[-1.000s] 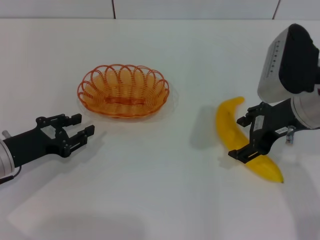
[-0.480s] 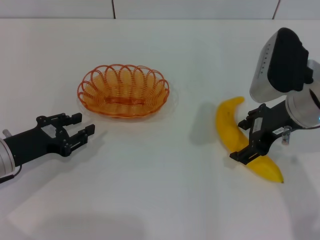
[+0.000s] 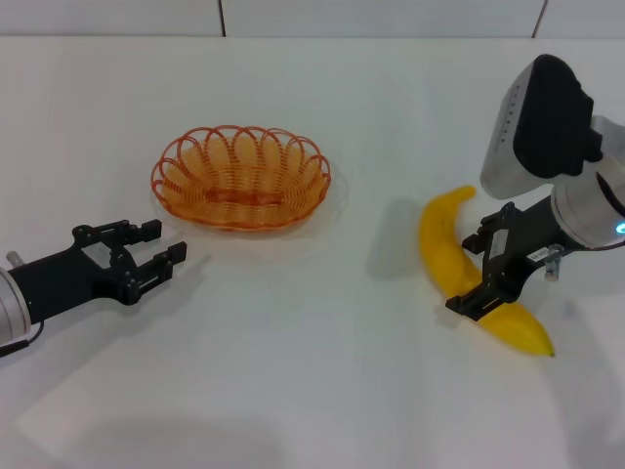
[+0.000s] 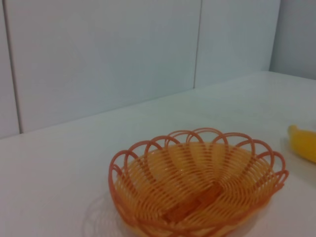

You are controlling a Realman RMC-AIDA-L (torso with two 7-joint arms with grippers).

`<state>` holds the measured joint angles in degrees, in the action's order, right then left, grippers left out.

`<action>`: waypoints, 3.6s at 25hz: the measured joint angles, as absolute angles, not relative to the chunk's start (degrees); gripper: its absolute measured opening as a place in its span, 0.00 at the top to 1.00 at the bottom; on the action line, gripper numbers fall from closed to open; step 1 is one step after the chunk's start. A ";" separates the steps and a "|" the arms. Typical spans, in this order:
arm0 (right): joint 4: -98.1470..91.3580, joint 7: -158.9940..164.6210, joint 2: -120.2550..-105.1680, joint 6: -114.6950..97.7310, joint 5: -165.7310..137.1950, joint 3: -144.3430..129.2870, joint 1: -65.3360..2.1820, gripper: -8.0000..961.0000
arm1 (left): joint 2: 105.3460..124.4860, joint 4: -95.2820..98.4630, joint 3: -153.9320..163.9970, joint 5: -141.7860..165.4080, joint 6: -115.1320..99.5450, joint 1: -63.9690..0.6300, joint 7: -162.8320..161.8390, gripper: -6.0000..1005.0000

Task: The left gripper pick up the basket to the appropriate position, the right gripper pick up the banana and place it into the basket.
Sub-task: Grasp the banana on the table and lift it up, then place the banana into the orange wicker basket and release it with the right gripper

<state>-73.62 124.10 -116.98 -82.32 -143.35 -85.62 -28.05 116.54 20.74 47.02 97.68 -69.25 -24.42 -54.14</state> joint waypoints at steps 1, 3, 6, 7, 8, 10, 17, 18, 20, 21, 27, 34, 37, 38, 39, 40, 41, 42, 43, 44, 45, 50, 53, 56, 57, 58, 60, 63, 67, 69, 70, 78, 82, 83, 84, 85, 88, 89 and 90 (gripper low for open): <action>-73.57 124.10 -116.98 -82.34 -143.35 -85.85 -28.06 0.08 | 116.54 20.74 47.02 97.69 -69.25 -24.43 -54.14 0.53; -73.51 124.10 -116.98 -82.47 -143.35 -86.45 -28.08 0.08 | 116.54 20.74 47.02 97.71 -69.25 -24.43 -54.14 0.53; -73.50 124.10 -116.98 -82.58 -143.35 -86.71 -28.19 0.08 | 116.54 20.74 47.02 97.73 -69.26 -24.44 -54.14 0.53; -73.48 124.10 -116.98 -82.58 -143.35 -86.72 -28.20 0.08 | 116.54 20.74 47.02 97.73 -69.26 -24.44 -54.14 0.53; -73.46 124.11 -116.98 -82.56 -143.35 -86.73 -28.21 0.08 | 116.54 20.74 47.02 97.73 -69.26 -24.44 -54.14 0.53; -73.32 124.16 -116.98 -82.47 -143.35 -86.74 -28.22 0.08 | 116.54 20.74 47.02 97.74 -69.26 -24.44 -54.14 0.53; -72.39 124.27 -116.98 -81.83 -143.35 -86.75 -28.83 0.08 | 116.54 20.74 47.02 97.74 -69.26 -24.54 -54.14 0.53; -72.23 124.27 -116.99 -81.55 -143.35 -86.75 -28.88 0.08 | 116.54 20.74 47.02 97.74 -69.26 -24.54 -54.14 0.53; -72.17 124.28 -117.02 -81.24 -143.35 -86.79 -28.91 0.08 | 116.54 20.74 47.02 97.74 -69.26 -24.54 -54.14 0.53; -72.16 124.29 -117.04 -81.15 -143.33 -86.82 -28.92 0.08 | 116.54 20.74 47.02 97.74 -69.26 -24.54 -54.14 0.53; -72.14 125.23 -117.07 -81.05 -143.19 -86.86 -29.14 0.08 | 116.54 20.80 47.02 97.74 -69.26 -24.54 -54.14 0.53; -70.98 126.02 -116.99 -81.05 -143.11 -86.92 -30.34 0.21 | 116.54 20.83 47.02 97.73 -69.37 -24.58 -54.14 0.53; -71.25 126.04 -116.98 -81.29 -142.95 -86.93 -30.49 0.27 | 116.54 20.83 47.02 97.73 -69.43 -24.60 -54.14 0.53; -71.36 126.04 -116.98 -81.41 -142.92 -86.93 -30.60 0.29 | 116.54 20.83 47.02 97.74 -69.43 -24.61 -54.14 0.53; -71.43 126.04 -116.98 -81.52 -142.91 -86.93 -30.71 0.31 | 116.54 20.83 47.02 97.74 -69.44 -24.61 -54.14 0.53; -71.49 126.04 -116.98 -81.58 -142.90 -86.93 -30.84 0.33 | 116.54 20.83 47.02 97.74 -69.43 -24.61 -54.14 0.53; -71.70 126.04 -116.98 -81.61 -142.86 -86.92 -30.96 0.35 | 116.54 20.83 47.02 97.74 -69.43 -24.61 -54.14 0.53; -71.93 126.04 -116.98 -81.64 -142.82 -86.93 -31.02 0.37 | 116.54 20.83 47.02 97.74 -69.42 -24.61 -54.14 0.53; -72.42 126.04 -116.98 -81.66 -142.78 -86.92 -31.04 0.39 | 116.54 20.83 47.02 97.74 -69.42 -24.61 -54.14 0.53; -73.03 126.04 -116.97 -81.68 -142.74 -86.79 -31.02 0.42 | 116.54 20.83 47.02 97.74 -69.42 -24.61 -54.14 0.53; -73.80 126.04 -116.95 -81.71 -142.65 -86.59 -30.88 0.44 | 116.54 20.83 47.02 97.74 -69.41 -24.61 -54.14 0.53; -77.31 125.80 -116.89 -81.56 -140.71 -86.27 -29.94 0.50 | 116.54 20.83 47.02 97.74 -69.37 -24.61 -54.14 0.53; -79.48 124.97 -116.89 -80.96 -138.65 -86.26 -29.32 0.49 | 116.56 20.83 47.02 97.73 -69.35 -24.55 -54.14 0.53; -81.98 122.83 -116.97 -79.92 -135.33 -86.27 -28.34 0.49 | 116.61 20.86 47.02 97.74 -69.37 -24.54 -54.14 0.53; -82.67 121.97 -116.98 -79.50 -134.03 -86.32 -28.07 0.49 | 116.62 20.87 47.02 97.74 -69.37 -24.53 -54.13 0.53; -83.48 120.74 -116.99 -78.91 -132.27 -86.38 -27.74 0.49 | 116.62 20.88 47.02 97.74 -69.37 -24.53 -54.08 0.53; -84.19 118.24 -117.00 -77.73 -128.97 -86.66 -27.39 0.48 | 116.63 20.86 47.02 97.71 -69.38 -24.52 -53.83 0.53; -83.60 114.37 -117.09 -74.50 -124.60 -88.02 -27.42 0.48 | 116.69 20.78 47.02 97.55 -69.42 -24.52 -53.44 0.53; -81.76 113.23 -117.15 -65.67 -123.58 -94.73 -28.66 0.47 | 116.72 20.74 47.02 97.43 -69.51 -24.55 -53.35 0.53; -81.14 113.09 -117.15 -61.35 -123.58 -98.62 -29.17 0.47 | 116.72 20.74 47.02 97.43 -69.52 -24.56 -53.35 0.53; -80.80 113.06 -117.15 -58.73 -123.59 -100.68 -29.40 0.47 | 116.72 20.74 47.02 97.43 -69.54 -24.57 -53.35 0.53; -75.17 113.73 -117.30 -44.17 -123.56 -109.56 -32.89 0.46 | 116.80 20.74 47.02 97.50 -69.81 -24.84 -53.34 0.53; -71.17 114.72 -117.39 -38.55 -123.49 -112.85 -35.22 0.45 | 116.81 20.74 47.02 97.60 -69.81 -25.13 -53.34 0.53; -70.20 115.01 -117.43 -36.87 -123.47 -113.87 -35.85 0.45 | 116.81 20.74 47.02 97.62 -69.81 -25.17 -53.34 0.53; -69.38 115.14 -117.45 -35.41 -123.46 -114.74 -36.22 0.45 | 116.81 20.74 47.02 97.62 -69.81 -25.19 -53.35 0.53; -68.64 115.24 -117.46 -33.88 -123.45 -115.49 -36.51 0.44 | 116.81 20.74 47.02 97.63 -69.81 -25.23 -53.35 0.53; -66.33 115.33 -117.45 -29.59 -123.43 -117.49 -37.19 0.44 | 116.81 20.74 47.02 97.64 -69.91 -25.32 -53.35 0.53; -65.76 115.33 -117.45 -28.91 -123.43 -117.72 -37.38 0.44 | 116.81 20.74 47.02 97.64 -69.93 -25.34 -53.35 0.53; -65.14 115.34 -117.45 -28.43 -123.43 -117.84 -37.65 0.44 | 116.81 20.74 47.02 97.65 -69.94 -25.36 -53.35 0.53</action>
